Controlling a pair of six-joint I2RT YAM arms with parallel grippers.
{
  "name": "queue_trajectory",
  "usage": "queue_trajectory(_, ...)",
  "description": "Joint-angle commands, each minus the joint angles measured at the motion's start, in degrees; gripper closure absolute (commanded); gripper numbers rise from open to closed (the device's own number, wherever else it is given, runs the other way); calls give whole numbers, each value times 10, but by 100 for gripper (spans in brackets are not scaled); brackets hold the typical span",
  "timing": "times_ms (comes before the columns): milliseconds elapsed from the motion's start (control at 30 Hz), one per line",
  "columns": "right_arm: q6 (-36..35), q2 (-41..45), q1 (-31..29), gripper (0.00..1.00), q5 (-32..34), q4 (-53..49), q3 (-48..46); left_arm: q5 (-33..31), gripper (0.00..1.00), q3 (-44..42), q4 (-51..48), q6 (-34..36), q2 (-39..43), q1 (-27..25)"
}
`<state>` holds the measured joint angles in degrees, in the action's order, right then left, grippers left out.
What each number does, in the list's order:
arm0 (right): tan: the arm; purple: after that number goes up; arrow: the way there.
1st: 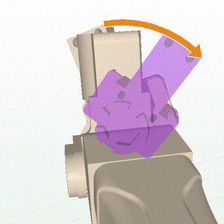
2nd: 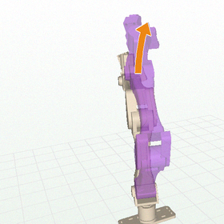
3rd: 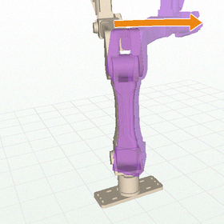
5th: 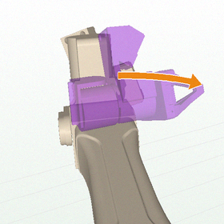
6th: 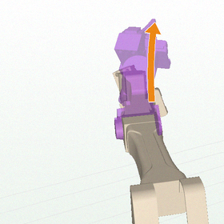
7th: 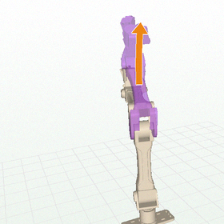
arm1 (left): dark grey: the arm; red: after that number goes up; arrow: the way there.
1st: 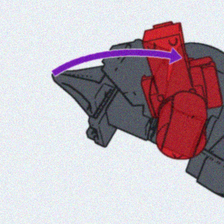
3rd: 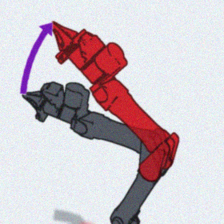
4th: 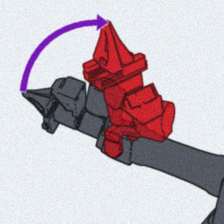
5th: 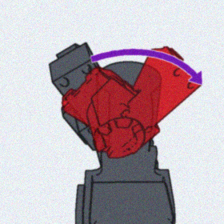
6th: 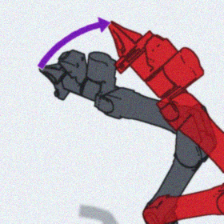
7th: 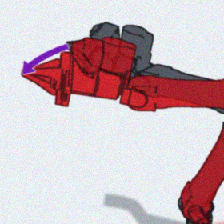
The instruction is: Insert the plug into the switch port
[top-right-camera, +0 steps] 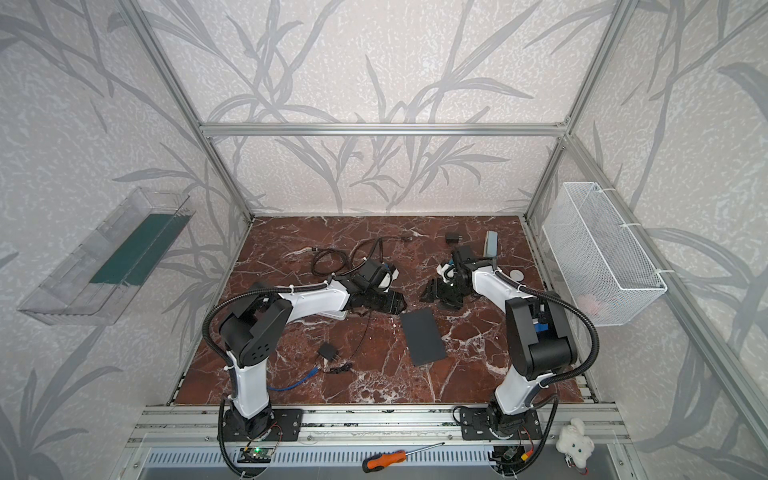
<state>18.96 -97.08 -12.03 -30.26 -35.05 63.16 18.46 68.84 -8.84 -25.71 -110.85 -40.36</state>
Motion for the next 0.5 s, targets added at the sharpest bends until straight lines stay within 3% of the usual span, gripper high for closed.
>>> queue_trajectory(0, -124, -4, 3, 30, 125, -134, 71, -4, 28, 29, -70, 44, 47, 2)
queue_trajectory(100, -217, -45, 1, 40, 170, -142, 140, -4, 28, 24, -92, 52, 65, 2)
queue_trajectory(333, -615, -119, -2, 51, 77, -186, 211, -5, 29, -11, -106, 51, 98, 2)
queue_trajectory(467, -747, -142, 1, 51, 102, -202, 221, -13, 29, -30, -94, 45, 112, 1)
